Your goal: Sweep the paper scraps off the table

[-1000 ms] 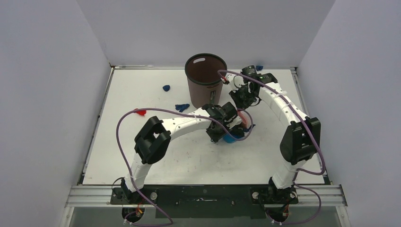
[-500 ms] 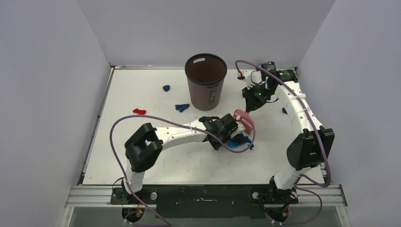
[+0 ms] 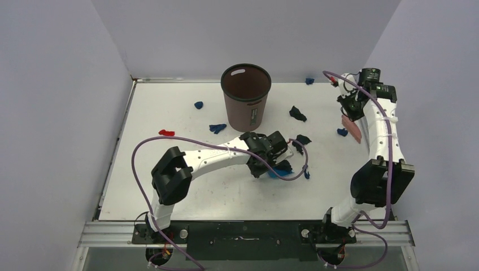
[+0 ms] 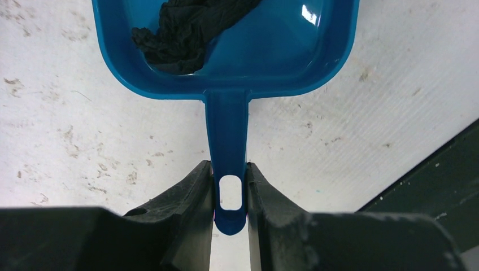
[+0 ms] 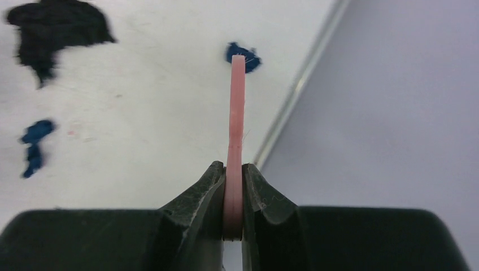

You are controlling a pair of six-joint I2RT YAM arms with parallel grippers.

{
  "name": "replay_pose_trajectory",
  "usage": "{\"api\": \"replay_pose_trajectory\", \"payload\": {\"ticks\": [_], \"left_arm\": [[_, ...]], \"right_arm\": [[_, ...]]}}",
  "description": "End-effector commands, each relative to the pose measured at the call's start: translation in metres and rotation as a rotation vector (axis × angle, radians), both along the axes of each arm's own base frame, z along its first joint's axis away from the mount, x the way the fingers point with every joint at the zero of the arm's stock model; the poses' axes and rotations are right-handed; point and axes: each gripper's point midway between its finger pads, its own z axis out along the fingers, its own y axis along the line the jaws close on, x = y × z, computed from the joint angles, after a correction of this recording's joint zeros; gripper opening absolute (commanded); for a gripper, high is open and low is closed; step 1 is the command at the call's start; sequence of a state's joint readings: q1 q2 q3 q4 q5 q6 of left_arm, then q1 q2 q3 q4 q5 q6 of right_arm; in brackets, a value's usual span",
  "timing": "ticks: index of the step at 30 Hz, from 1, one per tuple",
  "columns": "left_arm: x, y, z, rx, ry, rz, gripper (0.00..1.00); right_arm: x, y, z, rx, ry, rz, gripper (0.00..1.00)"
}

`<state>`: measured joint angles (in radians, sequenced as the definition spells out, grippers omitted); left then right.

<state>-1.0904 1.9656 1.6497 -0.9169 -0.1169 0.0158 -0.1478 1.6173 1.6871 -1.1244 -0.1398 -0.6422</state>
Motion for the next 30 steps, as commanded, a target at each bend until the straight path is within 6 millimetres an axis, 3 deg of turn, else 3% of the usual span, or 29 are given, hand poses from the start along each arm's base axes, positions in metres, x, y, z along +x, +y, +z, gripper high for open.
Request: {"api": "replay_pose_trajectory", "payload": {"ticks": [1,4,8,10,12,15,20,30], "left_arm": [[-0.018,0.010,0.002,0.048,0.087,-0.039,0.00],[-0.021,0.008,0.001,0.054,0.086,-0.043,0.00],[-0.026,-0.002,-0.004,0.045,0.089,-0.057,0.00],[-0.028,-0.004,-0.008,0.070,0.084,-0.064,0.00],[-0.028,-0.008,-0.011,0.095,0.068,-0.065,0.00],[-0.032,-0.010,-0.014,0.122,0.071,-0.070,0.00],[-0.034,-0.022,-0.018,0.114,0.077,-0.083,0.00],[-0.030,-0.043,-0.028,0.117,0.075,-0.093,0.00]], "right_arm": [[0.034,-0.057,0.003,-0.225,-0.106,-0.085,0.05],[0.051,-0.070,-0.005,-0.279,-0.135,-0.105,0.05],[0.068,-0.071,-0.039,-0.251,-0.102,-0.082,0.05],[0.070,-0.063,-0.060,-0.196,-0.057,-0.052,0.05],[0.066,-0.039,-0.077,-0.085,0.014,0.013,0.05],[0.042,-0.002,-0.093,0.041,0.139,0.081,0.05],[-0.002,0.044,-0.100,0.070,0.227,0.164,0.05],[-0.083,0.121,-0.102,0.287,0.401,0.269,0.05]]}}
